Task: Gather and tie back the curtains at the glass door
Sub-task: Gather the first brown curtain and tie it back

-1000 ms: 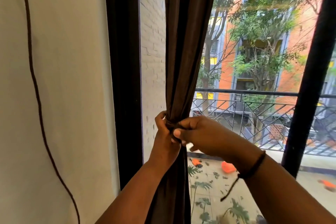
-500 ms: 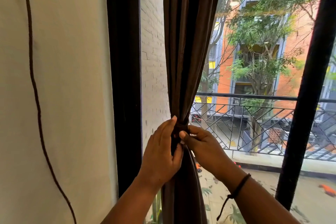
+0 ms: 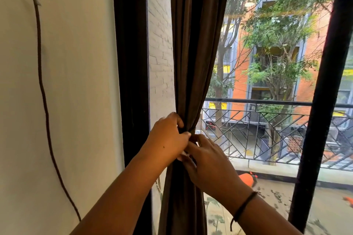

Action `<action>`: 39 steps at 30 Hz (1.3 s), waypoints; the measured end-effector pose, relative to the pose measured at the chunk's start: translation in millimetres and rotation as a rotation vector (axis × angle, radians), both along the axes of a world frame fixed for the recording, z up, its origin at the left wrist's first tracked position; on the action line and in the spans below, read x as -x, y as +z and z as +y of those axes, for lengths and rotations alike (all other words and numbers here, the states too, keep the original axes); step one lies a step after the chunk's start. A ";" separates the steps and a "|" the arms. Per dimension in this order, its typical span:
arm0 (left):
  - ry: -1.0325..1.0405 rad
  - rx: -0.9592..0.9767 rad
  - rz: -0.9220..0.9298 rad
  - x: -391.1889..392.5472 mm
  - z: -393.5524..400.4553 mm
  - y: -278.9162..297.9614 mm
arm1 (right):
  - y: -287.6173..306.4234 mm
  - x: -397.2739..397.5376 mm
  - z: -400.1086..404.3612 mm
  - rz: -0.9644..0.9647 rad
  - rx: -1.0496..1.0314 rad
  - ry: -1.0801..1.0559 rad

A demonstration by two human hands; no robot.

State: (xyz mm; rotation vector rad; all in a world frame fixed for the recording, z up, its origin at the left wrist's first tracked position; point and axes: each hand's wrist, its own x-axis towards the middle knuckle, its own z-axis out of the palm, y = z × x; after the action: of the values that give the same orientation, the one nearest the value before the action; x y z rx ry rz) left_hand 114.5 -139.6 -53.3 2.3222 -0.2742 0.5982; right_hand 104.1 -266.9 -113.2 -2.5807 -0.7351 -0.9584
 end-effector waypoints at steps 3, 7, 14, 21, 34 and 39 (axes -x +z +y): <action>0.013 -0.087 0.015 2.8 3.2 -0.4 | -6.9 -1.1 -5.1 0.103 -0.131 0.133; -0.019 -0.199 0.044 8.4 6.3 -5.0 | -10.1 -6.1 -6.8 0.174 -0.523 0.188; 0.066 -0.398 -0.093 13.9 1.7 -8.0 | -3.0 -8.3 1.1 0.099 -0.555 -0.027; -0.123 -0.455 -0.224 10.0 18.1 -21.7 | 0.2 -4.5 -2.0 0.080 -0.504 -0.118; 0.011 -0.524 -0.405 -30.3 10.0 -17.8 | 20.2 9.5 -8.8 0.104 -0.147 -0.247; -0.103 -0.462 -0.366 -29.8 -0.5 -17.0 | 40.9 14.5 -42.3 0.033 -0.205 -0.318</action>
State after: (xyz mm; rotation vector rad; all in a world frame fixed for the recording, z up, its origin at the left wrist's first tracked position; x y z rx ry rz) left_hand 144.3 -140.1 -70.3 2.5970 -0.7678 0.9924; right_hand 89.6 -309.2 -72.3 -2.5657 -0.2046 -1.0172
